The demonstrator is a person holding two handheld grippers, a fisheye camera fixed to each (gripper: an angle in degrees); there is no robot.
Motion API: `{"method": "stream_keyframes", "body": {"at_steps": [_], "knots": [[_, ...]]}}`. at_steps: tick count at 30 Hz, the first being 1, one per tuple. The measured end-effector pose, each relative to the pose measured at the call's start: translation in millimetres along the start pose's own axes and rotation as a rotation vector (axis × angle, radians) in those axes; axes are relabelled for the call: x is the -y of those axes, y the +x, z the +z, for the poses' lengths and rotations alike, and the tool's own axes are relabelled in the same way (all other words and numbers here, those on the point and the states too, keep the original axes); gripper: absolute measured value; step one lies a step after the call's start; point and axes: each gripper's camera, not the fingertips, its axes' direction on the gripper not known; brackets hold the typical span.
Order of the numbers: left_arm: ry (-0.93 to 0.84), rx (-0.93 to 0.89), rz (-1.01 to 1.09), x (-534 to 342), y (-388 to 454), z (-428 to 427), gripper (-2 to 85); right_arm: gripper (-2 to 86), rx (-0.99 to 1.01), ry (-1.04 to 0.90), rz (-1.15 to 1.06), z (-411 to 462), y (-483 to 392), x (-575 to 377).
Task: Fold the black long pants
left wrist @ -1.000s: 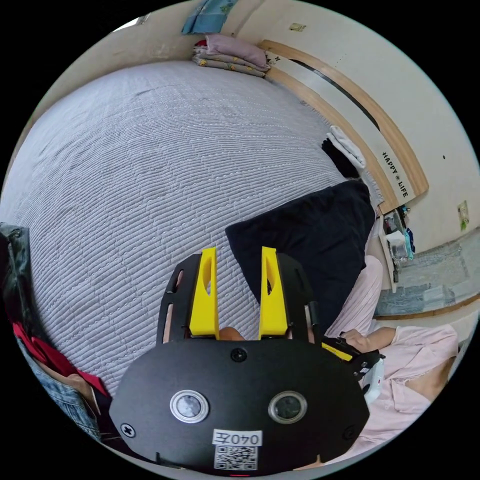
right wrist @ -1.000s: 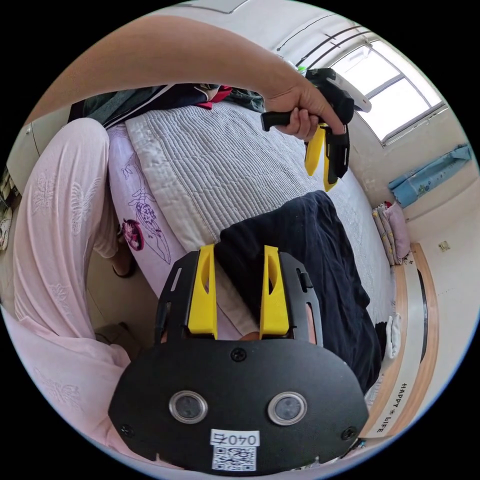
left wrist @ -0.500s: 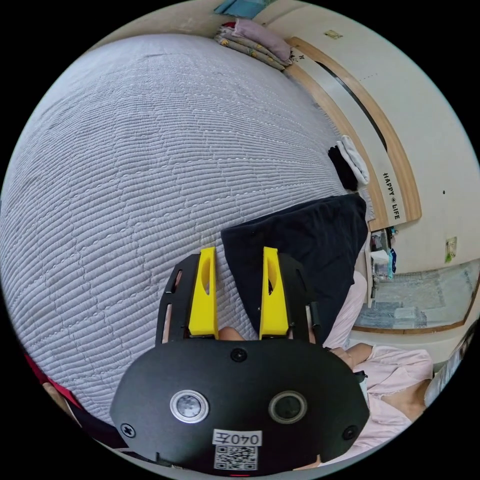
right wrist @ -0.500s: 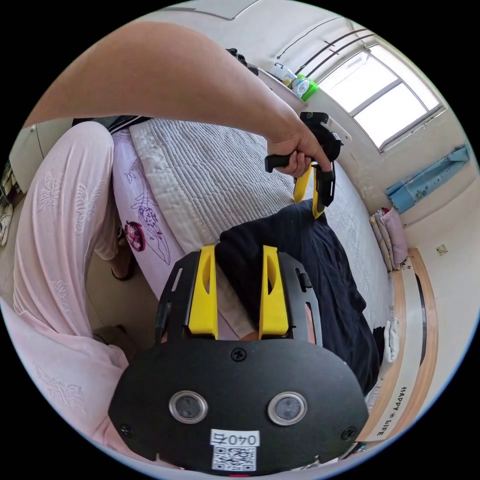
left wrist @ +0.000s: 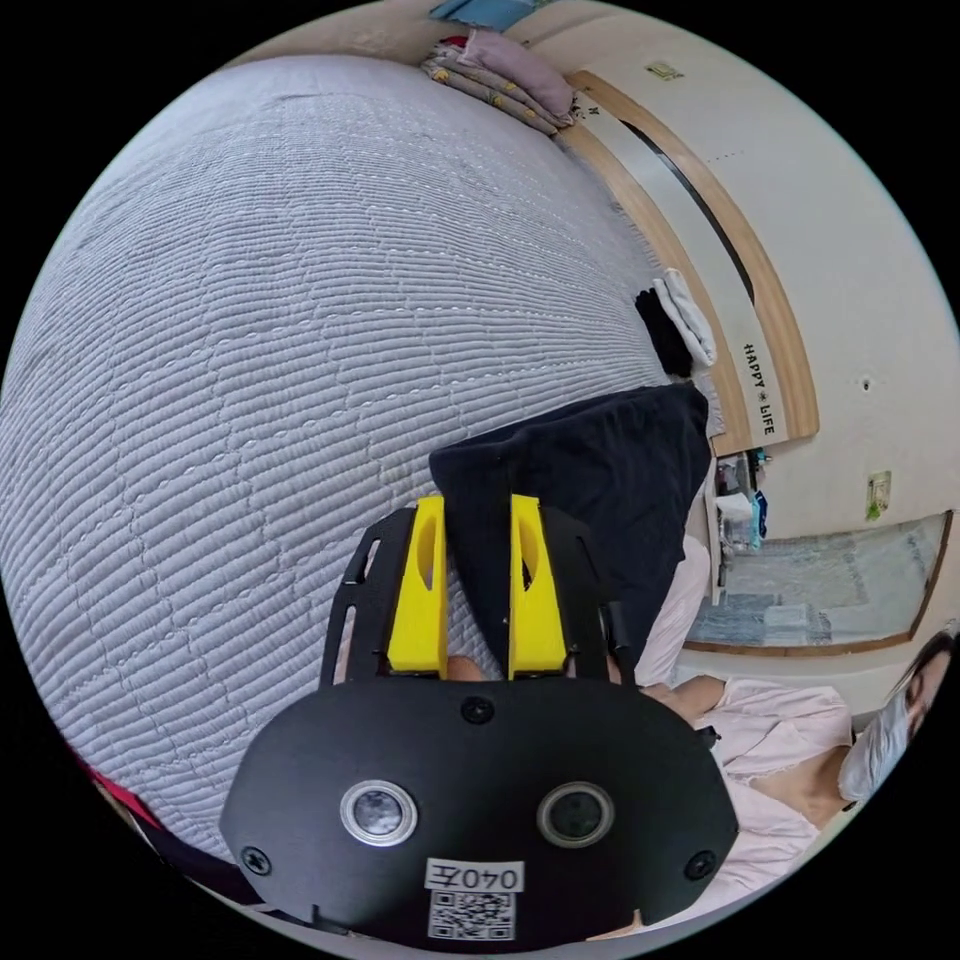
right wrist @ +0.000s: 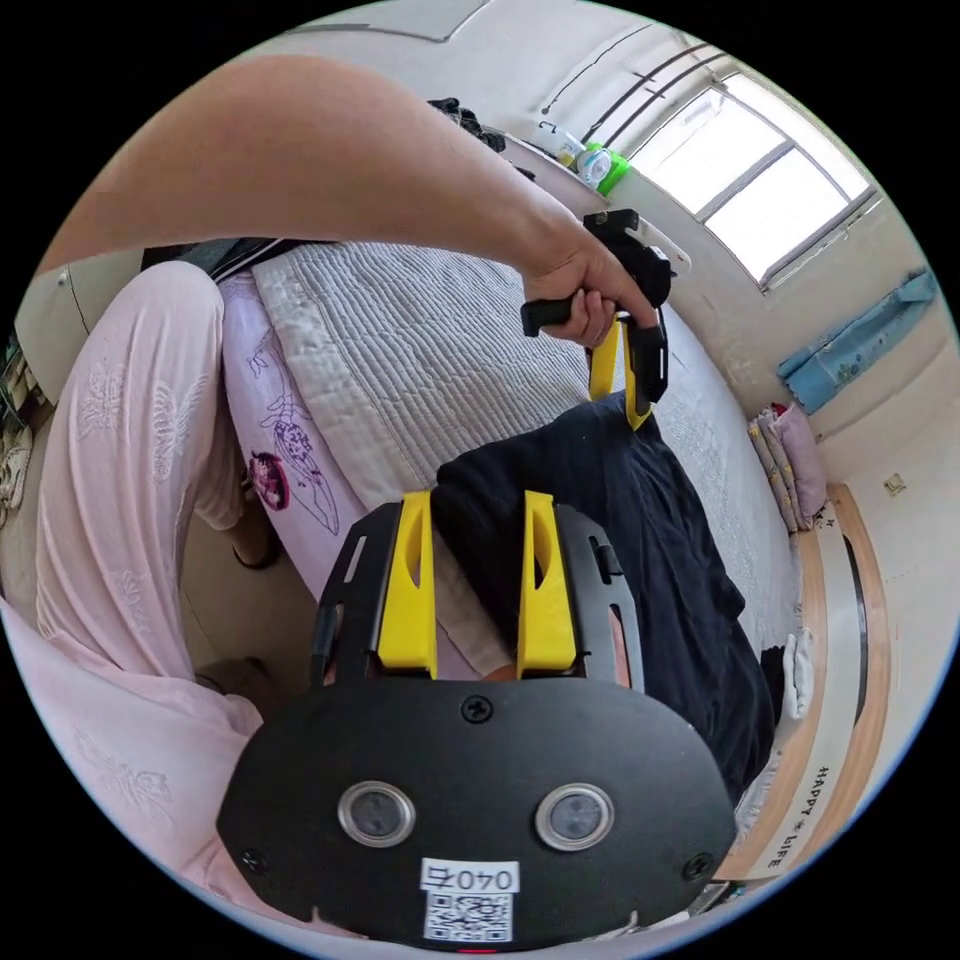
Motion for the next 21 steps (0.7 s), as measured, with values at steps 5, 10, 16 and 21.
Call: {"method": "stream_keyframes", "body": {"at_steps": [5,10,16,21], "knots": [[0.033,0.008,0.009,-7.6,6.0,-3.4,3.7,12.2,-0.019,0.014,-0.012,-6.4,-5.1,-0.2],[0.012,0.003,-0.033,-13.4,7.9,-0.4,3.9,12.1,-0.045,-0.017,-0.054,4.3,-14.8,2.3],[-0.003,0.009,-0.037,-22.9,20.0,2.3,4.1,11.3,0.125,0.028,0.101,-7.9,18.4,-6.7],[0.001,0.007,-0.057,-35.5,32.5,5.8,4.2,12.2,-0.093,-0.019,-0.024,5.7,-20.5,-6.4]]}}
